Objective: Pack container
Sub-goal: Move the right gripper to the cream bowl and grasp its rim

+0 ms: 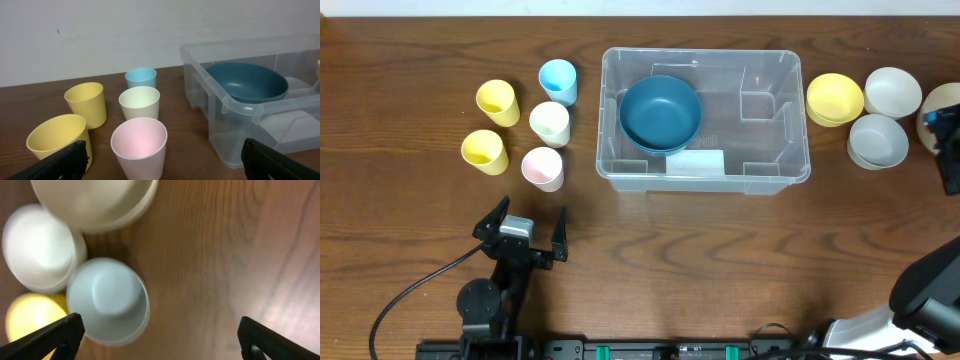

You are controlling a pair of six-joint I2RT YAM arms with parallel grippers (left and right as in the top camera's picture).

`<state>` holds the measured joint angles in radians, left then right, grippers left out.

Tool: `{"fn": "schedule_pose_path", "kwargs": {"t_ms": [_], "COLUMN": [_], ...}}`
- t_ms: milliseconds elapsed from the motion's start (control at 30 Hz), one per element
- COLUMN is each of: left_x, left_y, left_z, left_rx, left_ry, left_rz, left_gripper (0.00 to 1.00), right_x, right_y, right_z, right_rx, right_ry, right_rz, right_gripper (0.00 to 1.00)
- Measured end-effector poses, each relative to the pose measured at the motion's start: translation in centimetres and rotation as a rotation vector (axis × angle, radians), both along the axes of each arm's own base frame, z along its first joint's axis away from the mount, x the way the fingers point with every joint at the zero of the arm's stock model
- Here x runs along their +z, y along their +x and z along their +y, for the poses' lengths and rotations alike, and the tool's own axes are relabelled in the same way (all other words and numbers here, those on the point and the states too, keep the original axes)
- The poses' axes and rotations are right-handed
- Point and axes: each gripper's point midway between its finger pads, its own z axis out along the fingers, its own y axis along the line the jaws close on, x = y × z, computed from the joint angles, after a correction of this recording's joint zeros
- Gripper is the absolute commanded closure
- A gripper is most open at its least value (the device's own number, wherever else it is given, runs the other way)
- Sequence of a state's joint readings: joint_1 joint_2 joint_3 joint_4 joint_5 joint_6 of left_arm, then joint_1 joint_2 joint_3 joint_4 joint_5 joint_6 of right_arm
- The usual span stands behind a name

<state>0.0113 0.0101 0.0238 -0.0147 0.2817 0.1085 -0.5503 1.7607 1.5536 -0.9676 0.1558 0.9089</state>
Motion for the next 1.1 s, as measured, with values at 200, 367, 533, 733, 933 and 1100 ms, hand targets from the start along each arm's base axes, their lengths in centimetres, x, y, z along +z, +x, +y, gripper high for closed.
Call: {"fn": "schedule_pose_path", "kwargs": {"t_ms": [200,367,533,733,933,1100], "left_x": [0.0,0.0,0.0,0.0,0.0,0.0], "left_y": [0.0,0.0,0.0,0.0,0.0,0.0], "left_z": [0.0,0.0,0.0,0.0,0.0,0.0], "left_rx": [0.0,0.0,0.0,0.0,0.0,0.0], "left_ry": [0.0,0.0,0.0,0.0,0.0,0.0], "left_rz": [0.0,0.0,0.0,0.0,0.0,0.0], "left_gripper": [0.02,0.02,0.02,0.02,0.02,0.02], "right_x": [1.2,0.2,-5.0,-9.2,-9.9,-9.9], "right_y": [0.6,0.0,-0.1,0.7,1.4,1.5], "right_z": [-3.4,-5.6,-6.7,-7.2,-7.7,-8.0], "right_rx": [-0.101,-0.149,-0.167,-0.159,-0.157,-0.161], "right_ry": [-0.048,-0.05,0.007,0.041,0.033,0.027], "right_rz": [-0.116,-0.116,-0.03,0.011,-0.006,-0.015], "right_gripper": [0.01,0.01,0.01,0.01,0.01,0.01]}}
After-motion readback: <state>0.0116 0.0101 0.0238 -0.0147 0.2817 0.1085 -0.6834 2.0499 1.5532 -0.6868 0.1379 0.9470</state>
